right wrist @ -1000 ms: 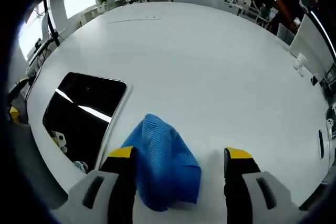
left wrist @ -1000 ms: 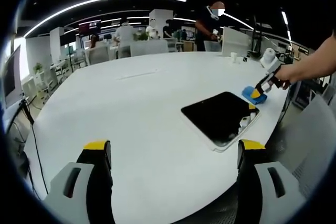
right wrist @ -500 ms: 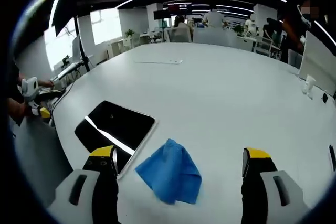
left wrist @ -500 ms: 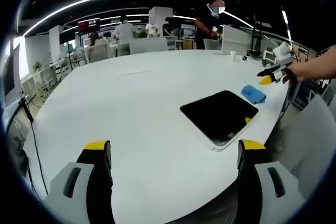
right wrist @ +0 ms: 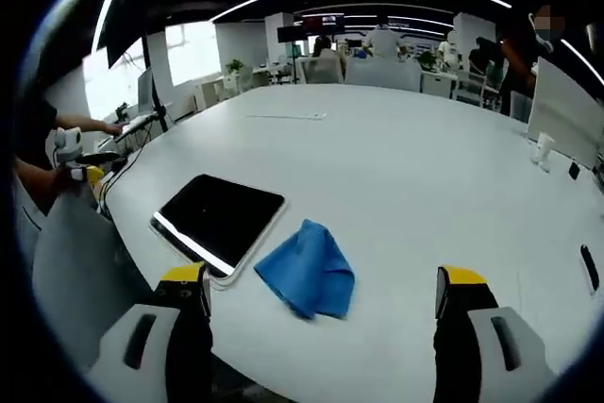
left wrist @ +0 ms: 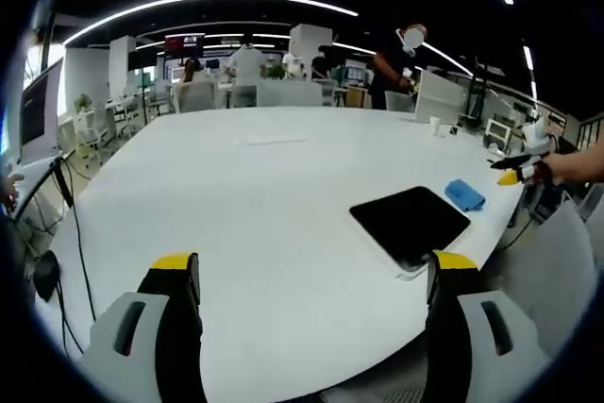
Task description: Wipe the mirror surface with the cleaning cloth until all visible marks leave the cleaned area.
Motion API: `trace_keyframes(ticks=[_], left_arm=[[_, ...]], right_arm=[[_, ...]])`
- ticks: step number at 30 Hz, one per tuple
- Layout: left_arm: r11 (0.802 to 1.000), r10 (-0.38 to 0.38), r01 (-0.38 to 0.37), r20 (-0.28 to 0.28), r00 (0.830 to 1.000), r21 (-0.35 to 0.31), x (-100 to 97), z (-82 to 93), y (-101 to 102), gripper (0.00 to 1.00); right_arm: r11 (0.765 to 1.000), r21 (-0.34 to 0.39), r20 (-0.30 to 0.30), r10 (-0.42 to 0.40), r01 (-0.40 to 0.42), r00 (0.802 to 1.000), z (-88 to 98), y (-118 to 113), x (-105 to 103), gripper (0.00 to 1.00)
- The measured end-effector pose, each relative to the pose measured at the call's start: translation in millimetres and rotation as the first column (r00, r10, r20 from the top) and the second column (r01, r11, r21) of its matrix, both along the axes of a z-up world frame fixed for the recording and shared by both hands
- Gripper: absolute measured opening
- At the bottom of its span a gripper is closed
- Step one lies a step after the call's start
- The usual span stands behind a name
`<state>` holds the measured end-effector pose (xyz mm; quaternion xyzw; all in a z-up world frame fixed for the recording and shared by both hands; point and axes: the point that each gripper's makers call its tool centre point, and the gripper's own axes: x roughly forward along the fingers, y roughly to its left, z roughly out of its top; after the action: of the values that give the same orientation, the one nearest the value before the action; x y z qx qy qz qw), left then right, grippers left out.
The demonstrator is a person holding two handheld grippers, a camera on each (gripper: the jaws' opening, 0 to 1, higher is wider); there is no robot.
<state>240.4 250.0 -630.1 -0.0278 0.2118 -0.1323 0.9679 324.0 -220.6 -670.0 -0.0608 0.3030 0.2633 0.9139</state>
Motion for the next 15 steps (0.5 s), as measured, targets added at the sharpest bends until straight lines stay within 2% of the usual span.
trace_keyframes(ticks=[3, 5, 7, 8, 9, 10, 12, 15], left_arm=[[0.999, -0.042, 0.042, 0.017, 0.999, -0.001, 1.2, 8.9, -10, 0.99], [0.998, -0.063, 0.063, 0.012, 0.998, -0.016, 0.0, 7.4, -14, 0.99], [0.991, -0.128, 0.125, -0.041, 0.991, -0.056, -7.0, -1.9, -26, 0.99], [0.991, -0.135, 0.136, -0.085, 0.987, -0.005, -10.6, -10.8, -24, 0.99], [0.99, -0.136, 0.138, -0.071, 0.988, 0.035, -9.5, -11.0, -21, 0.99], [0.989, -0.136, 0.137, -0.03, 0.99, 0.062, -7.5, -6.2, -21, 0.99], [0.993, -0.115, 0.115, -0.003, 0.993, 0.037, -6.1, -0.5, -19, 0.99], [0.996, -0.082, 0.082, -0.007, 0.997, 0.015, -5.4, 3.7, -13, 0.99]], right_arm=[[1.0, -0.008, -0.015, 0.004, -0.004, 1.0, -6.2, 4, 0, 0.98], [1.0, -0.014, -0.009, 0.023, -0.023, 1.0, -6.9, 6, 1, 0.98], [1.0, -0.007, -0.017, 0.029, -0.029, 0.999, -6.3, 5, 2, 0.98], [1.0, -0.008, -0.016, 0.024, -0.024, 1.0, -5.1, 3, 3, 0.98], [1.0, -0.015, -0.014, 0.02, -0.02, 1.0, -4.6, 1, 3, 0.98], [1.0, -0.009, -0.021, 0.015, -0.016, 1.0, -3.8, -1, 2, 0.98], [1.0, 0.025, -0.043, 0.0, 0.001, 0.999, -6.5, -3, 2, 0.98], [1.0, 0.028, -0.04, 0.001, 0.0, 0.999, -8.9, -5, -1, 0.98]])
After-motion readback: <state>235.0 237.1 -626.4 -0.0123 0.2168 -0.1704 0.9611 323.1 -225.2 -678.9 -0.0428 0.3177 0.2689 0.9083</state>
